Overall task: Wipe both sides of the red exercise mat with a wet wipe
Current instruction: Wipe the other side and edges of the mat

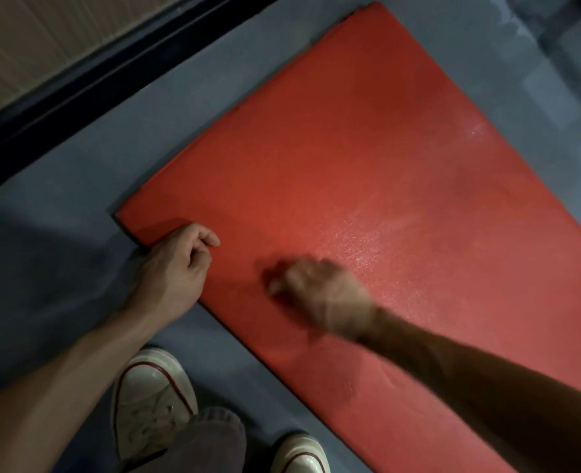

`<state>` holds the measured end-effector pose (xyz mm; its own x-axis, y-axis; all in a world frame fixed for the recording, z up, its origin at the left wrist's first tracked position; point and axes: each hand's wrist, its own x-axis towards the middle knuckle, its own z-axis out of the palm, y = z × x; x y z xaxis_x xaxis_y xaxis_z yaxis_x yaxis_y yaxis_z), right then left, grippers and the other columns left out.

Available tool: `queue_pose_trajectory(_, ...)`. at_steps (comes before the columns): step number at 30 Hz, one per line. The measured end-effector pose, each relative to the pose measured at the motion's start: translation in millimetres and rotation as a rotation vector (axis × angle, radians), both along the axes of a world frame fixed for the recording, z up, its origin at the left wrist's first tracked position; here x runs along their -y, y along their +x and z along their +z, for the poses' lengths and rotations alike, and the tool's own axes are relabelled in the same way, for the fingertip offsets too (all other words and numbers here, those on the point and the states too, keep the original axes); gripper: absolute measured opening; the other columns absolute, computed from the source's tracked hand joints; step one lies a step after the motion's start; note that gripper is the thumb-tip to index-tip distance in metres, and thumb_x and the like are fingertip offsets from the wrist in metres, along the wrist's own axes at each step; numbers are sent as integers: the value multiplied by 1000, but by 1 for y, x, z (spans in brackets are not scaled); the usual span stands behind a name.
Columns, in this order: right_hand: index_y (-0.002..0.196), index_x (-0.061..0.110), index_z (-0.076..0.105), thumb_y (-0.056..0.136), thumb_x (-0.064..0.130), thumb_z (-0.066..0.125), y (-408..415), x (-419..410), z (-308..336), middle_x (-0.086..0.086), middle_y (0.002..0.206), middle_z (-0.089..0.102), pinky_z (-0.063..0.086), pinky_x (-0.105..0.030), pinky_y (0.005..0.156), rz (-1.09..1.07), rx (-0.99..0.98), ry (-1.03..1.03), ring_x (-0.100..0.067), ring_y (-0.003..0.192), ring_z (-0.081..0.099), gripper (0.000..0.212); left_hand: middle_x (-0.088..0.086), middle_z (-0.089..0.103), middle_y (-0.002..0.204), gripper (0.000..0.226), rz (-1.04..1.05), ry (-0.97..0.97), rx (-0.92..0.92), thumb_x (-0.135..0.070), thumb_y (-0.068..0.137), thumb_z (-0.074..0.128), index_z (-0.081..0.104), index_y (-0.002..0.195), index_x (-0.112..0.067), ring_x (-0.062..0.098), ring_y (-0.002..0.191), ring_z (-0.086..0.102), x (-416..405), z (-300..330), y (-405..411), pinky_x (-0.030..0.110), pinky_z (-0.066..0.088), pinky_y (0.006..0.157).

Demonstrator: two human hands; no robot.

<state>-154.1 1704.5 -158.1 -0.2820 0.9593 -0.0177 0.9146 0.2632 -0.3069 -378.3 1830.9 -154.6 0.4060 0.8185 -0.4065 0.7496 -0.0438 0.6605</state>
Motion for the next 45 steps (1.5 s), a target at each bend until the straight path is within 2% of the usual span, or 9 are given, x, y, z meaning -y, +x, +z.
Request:
queue_pose_trajectory(6, 104, 16, 48, 106, 48, 37, 140, -55, 9, -2, 89, 49, 35, -34, 66, -738, 249, -80, -32, 83, 61, 34, -12, 64, 84, 20, 12, 15, -37, -11, 94, 54, 61, 97, -29, -9, 76, 57, -1, 4, 2, 5, 35, 62)
queue_pose_trajectory(12, 101, 15, 54, 104, 38, 45, 51, -45, -5, -5, 86, 60, 55, -47, 64, -522, -3, -56, -27, 71, 60, 25, -16, 65, 83, 18, 10, 17, -74, -14, 91, 55, 62, 95, -31, -4, 71, 57, -5, 7, 5, 8, 34, 60)
queue_pose_trajectory(18, 122, 20, 53, 104, 28, 52, 5, -38, -1, -3, 101, 67, 51, -37, 79, 243, 6, 43, -23, 86, 62, 20, -17, 65, 81, 18, 16, 14, -83, -14, 90, 58, 60, 91, -32, -3, 73, 59, -7, 8, 5, 15, 35, 59)
queue_pose_trajectory(25, 98, 17, 48, 104, 51, 38, 137, -126, 4, -19, 82, 64, 36, -37, 62, -841, 180, 50, -41, 77, 64, 36, -18, 66, 81, 19, -1, -4, -113, -14, 89, 60, 61, 88, -32, -2, 73, 60, -12, 13, 6, 11, 35, 58)
queue_pose_trajectory(28, 100, 25, 48, 105, 48, 39, 79, -110, -3, -3, 75, 57, 41, -37, 55, -497, 91, 70, -32, 70, 62, 25, -19, 67, 79, 18, 8, -16, -136, -14, 88, 61, 62, 85, -31, -1, 68, 61, -15, 15, 8, 13, 37, 60)
queue_pose_trajectory(32, 131, 23, 59, 106, 28, 43, 2, -62, -7, -2, 97, 68, 52, -38, 82, 245, -13, 8, -26, 92, 62, 30, -20, 68, 75, 16, 8, -4, -148, -16, 85, 60, 61, 82, -31, -2, 68, 61, -19, 16, 10, 10, 34, 58)
queue_pose_trajectory(36, 113, 25, 59, 103, 43, 50, 64, -141, -13, -5, 84, 66, 42, -36, 60, -202, 182, 180, -33, 76, 65, 22, -20, 68, 73, 14, 6, -12, -137, -17, 84, 58, 62, 82, -31, -1, 70, 62, -20, 14, 8, 11, 35, 56)
queue_pose_trajectory(40, 104, 13, 55, 105, 47, 41, 121, -185, -1, -18, 97, 67, 38, -40, 70, -738, 190, 137, -40, 94, 61, 37, -18, 67, 73, 17, -1, -3, -139, -16, 82, 60, 61, 81, -32, 0, 66, 61, -20, 11, 7, 15, 36, 59)
queue_pose_trajectory(45, 109, 18, 65, 104, 26, 48, -7, -116, -11, -6, 92, 65, 45, -37, 72, -6, -20, 39, -31, 86, 63, 20, -17, 67, 72, 13, 20, 23, -140, -16, 82, 62, 60, 81, -29, 2, 64, 60, -20, 12, 8, 23, 37, 57)
